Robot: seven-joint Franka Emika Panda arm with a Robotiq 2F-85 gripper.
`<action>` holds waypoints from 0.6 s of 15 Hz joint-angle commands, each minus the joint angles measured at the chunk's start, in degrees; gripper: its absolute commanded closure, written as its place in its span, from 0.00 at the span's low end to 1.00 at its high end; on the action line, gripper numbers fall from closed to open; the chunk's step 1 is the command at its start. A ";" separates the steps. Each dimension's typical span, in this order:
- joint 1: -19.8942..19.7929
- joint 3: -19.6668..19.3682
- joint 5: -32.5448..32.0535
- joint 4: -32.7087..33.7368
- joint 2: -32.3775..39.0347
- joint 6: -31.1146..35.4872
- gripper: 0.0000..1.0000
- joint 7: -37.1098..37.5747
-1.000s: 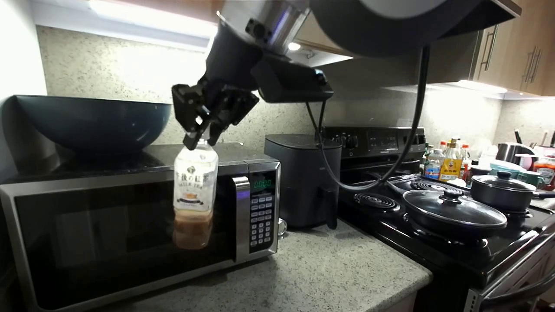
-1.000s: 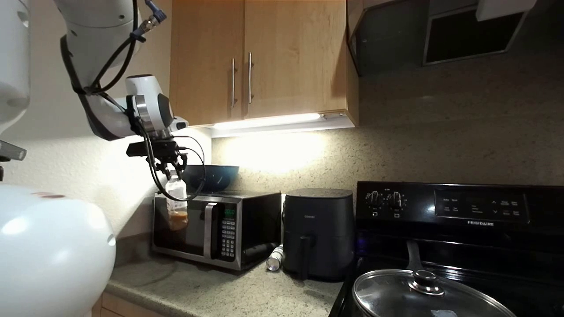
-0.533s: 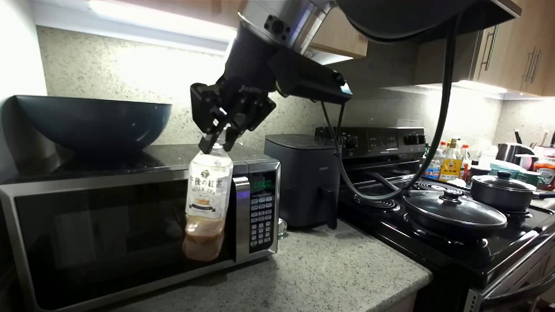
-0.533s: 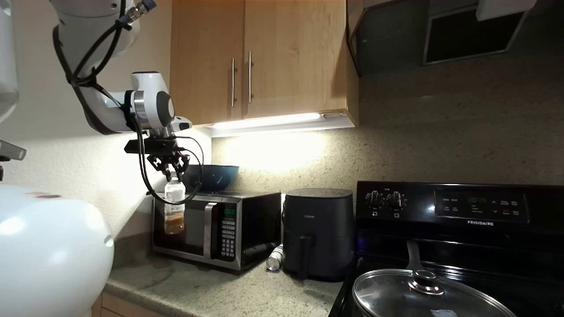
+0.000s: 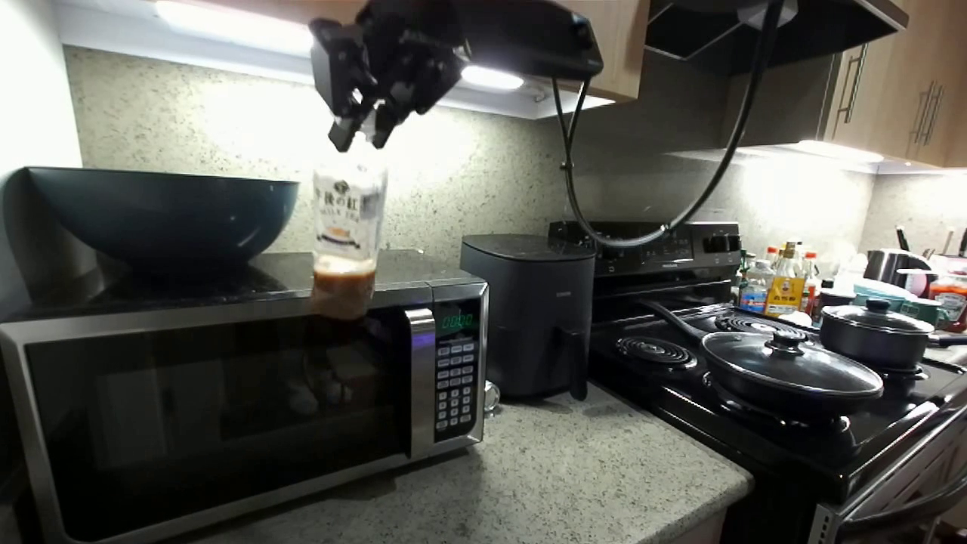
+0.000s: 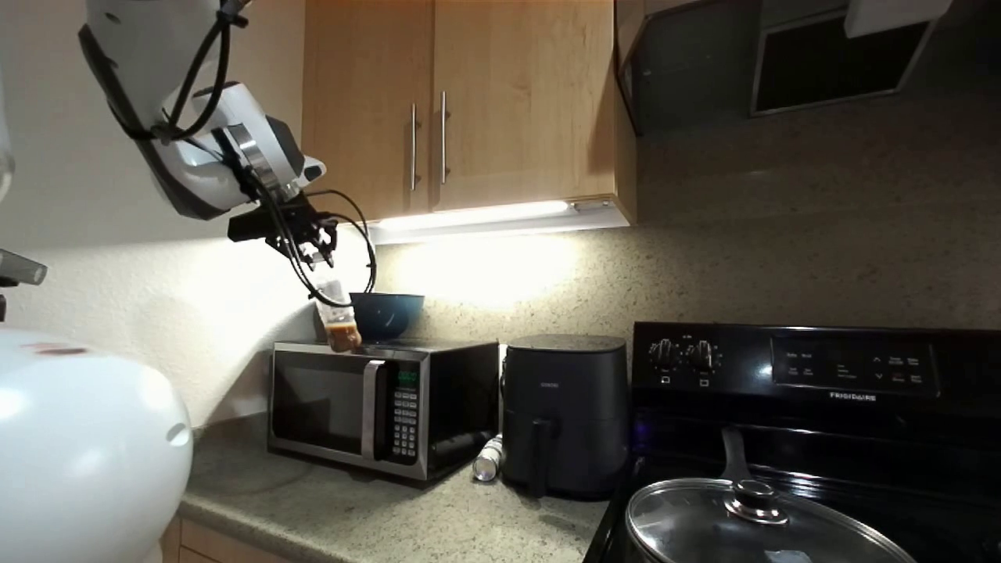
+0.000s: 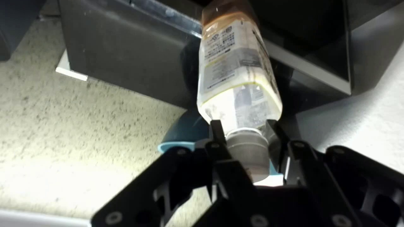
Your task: Pick up the bottle and put it on top of the microwave
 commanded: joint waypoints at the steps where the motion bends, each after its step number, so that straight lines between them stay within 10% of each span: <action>1: -3.30 2.77 -13.66 3.40 -2.39 0.27 0.87 8.87; 9: -8.80 5.23 -39.81 5.06 -3.51 -4.32 0.87 30.68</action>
